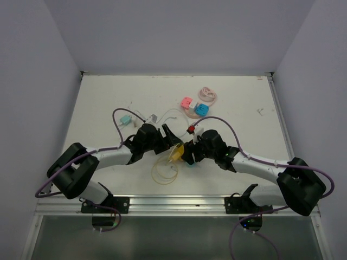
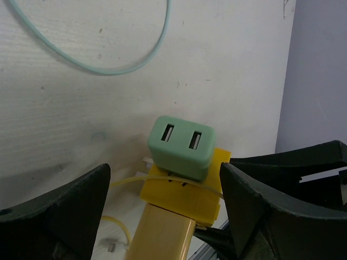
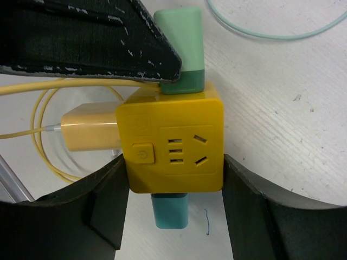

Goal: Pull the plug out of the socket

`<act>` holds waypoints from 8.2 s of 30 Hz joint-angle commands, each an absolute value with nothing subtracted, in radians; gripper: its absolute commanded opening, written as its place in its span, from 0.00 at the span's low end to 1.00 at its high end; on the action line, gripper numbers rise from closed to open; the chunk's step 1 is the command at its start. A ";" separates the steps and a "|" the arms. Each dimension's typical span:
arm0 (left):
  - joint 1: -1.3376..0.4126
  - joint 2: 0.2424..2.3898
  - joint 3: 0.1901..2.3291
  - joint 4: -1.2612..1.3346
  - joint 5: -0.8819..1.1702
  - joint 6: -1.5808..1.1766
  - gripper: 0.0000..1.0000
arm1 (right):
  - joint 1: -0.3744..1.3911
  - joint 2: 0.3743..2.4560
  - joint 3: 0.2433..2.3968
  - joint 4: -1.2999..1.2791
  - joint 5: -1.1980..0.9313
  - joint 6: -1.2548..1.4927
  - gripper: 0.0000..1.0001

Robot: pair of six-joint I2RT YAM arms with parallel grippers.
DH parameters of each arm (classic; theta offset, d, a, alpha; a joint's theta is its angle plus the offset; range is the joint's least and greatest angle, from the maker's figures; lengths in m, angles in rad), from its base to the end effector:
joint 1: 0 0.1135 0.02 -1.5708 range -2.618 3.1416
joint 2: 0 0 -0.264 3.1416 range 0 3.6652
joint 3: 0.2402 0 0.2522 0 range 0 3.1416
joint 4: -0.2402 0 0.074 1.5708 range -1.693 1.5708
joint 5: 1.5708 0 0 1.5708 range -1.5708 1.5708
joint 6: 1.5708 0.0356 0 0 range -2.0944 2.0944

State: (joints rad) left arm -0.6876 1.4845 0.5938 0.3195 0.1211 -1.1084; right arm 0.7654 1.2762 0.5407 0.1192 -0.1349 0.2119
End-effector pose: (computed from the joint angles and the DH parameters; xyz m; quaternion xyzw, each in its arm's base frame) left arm 0.2213 -0.1873 0.1647 -0.1546 0.8628 -0.4072 0.2566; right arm 0.1801 0.1797 0.1831 -0.2719 0.8441 0.2680 0.3766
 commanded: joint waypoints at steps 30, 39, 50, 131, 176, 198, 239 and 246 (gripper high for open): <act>-0.687 1.545 0.523 0.652 0.023 -1.204 0.05 | 0.770 1.284 0.545 0.259 -0.282 0.253 0.00; -0.620 1.514 0.522 0.730 -0.064 -1.224 0.00 | 0.779 1.278 0.575 0.154 -0.330 0.219 0.00; -0.492 1.563 0.577 0.804 -0.090 -1.201 0.00 | 0.784 1.259 0.586 0.035 -0.307 0.199 0.00; -0.333 1.445 0.894 -0.215 -0.057 -0.459 1.00 | 0.805 1.244 0.701 -0.181 -0.046 0.230 0.00; -1.029 1.325 0.666 0.130 -0.132 -0.216 0.67 | 0.804 1.332 0.885 -0.356 -0.057 0.348 0.00; -1.040 1.273 0.637 0.133 -0.054 -0.239 0.00 | 0.796 1.380 0.861 -0.455 0.179 0.345 0.00; -0.958 1.078 0.655 -0.175 -0.176 -0.414 0.00 | 0.713 1.390 0.802 -0.430 0.187 0.368 0.00; -0.660 1.186 0.722 -0.235 -0.244 -0.403 0.00 | 0.715 1.298 0.793 -0.365 0.068 0.335 0.00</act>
State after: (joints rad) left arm -0.7547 1.1454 0.6533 -0.2092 -0.1707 -0.4007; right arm 0.7158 1.3418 0.8017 -0.3698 0.1307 0.3771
